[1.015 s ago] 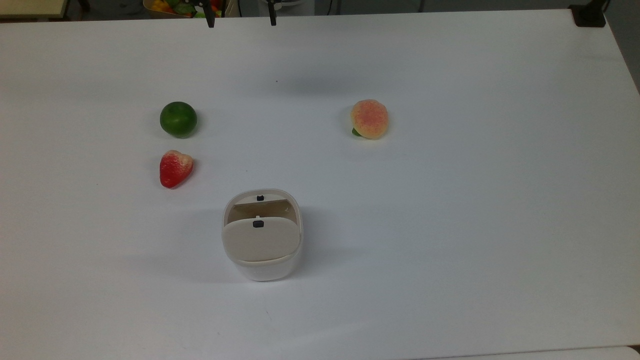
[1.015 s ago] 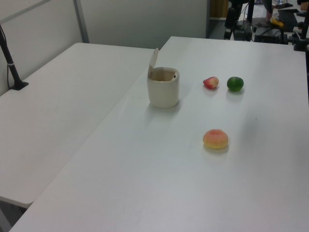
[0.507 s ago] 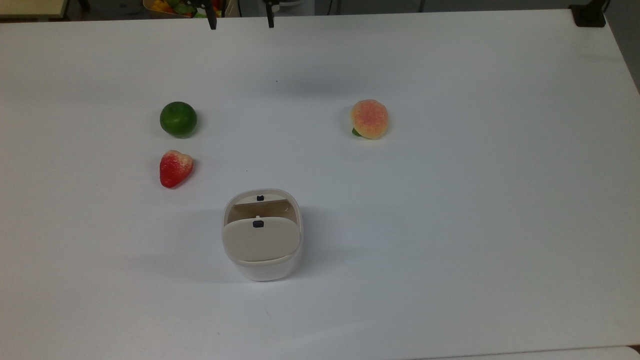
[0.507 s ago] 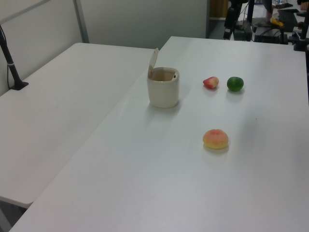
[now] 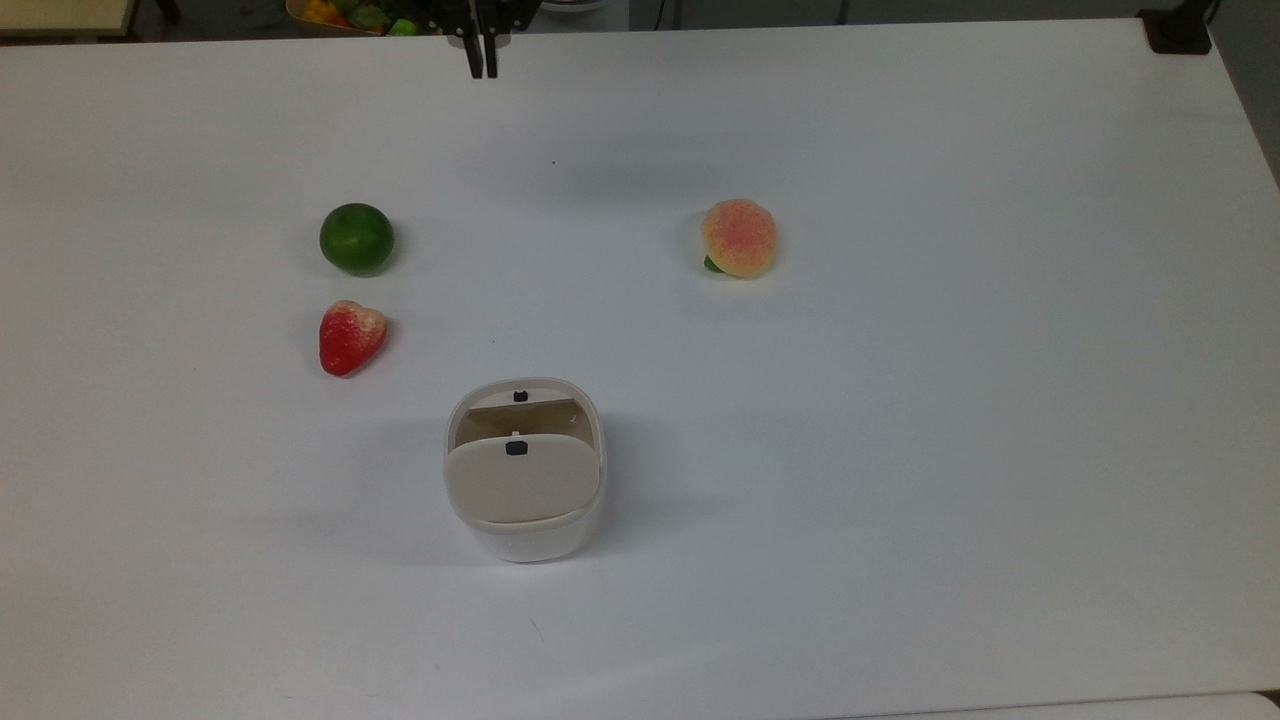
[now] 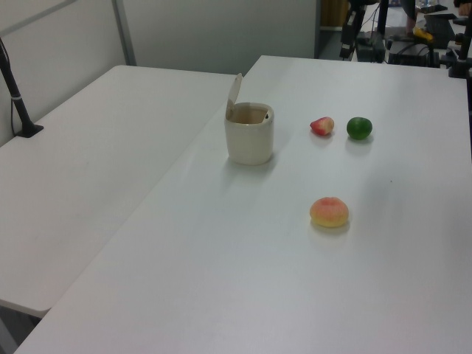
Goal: Close garbage bin
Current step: 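Move the gripper toward the open lid of the cream bin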
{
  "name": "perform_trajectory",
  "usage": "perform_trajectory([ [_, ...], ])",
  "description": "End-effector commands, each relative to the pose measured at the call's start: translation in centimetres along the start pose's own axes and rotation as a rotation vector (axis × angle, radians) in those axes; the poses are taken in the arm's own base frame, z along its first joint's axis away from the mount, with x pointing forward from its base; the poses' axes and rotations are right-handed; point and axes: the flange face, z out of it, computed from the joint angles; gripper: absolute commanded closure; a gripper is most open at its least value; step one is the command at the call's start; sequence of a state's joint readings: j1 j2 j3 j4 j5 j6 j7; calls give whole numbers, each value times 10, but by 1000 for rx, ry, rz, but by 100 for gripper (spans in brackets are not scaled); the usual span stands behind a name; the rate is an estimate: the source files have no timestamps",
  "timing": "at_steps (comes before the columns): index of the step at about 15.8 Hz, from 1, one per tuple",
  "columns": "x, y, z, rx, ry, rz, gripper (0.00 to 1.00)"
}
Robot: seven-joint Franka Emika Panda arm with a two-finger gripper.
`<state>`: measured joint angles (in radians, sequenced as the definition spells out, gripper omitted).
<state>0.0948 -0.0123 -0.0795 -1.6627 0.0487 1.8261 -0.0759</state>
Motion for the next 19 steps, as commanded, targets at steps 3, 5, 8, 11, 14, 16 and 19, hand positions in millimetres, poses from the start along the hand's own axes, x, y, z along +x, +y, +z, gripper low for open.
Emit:
perform_trajectory([
  [3, 7, 1, 7, -3, 56, -19, 100],
  [5, 14, 2, 5, -4, 103, -10, 100],
  [8, 29, 4, 7, -12, 195, 0, 100],
  [11, 47, 10, 5, 15, 338, 37, 100],
  [14, 63, 13, 15, 12, 434, 59, 100],
  [16, 73, 13, 25, 10, 476, 80, 100],
  [19, 92, 11, 34, 4, 493, 81, 100],
])
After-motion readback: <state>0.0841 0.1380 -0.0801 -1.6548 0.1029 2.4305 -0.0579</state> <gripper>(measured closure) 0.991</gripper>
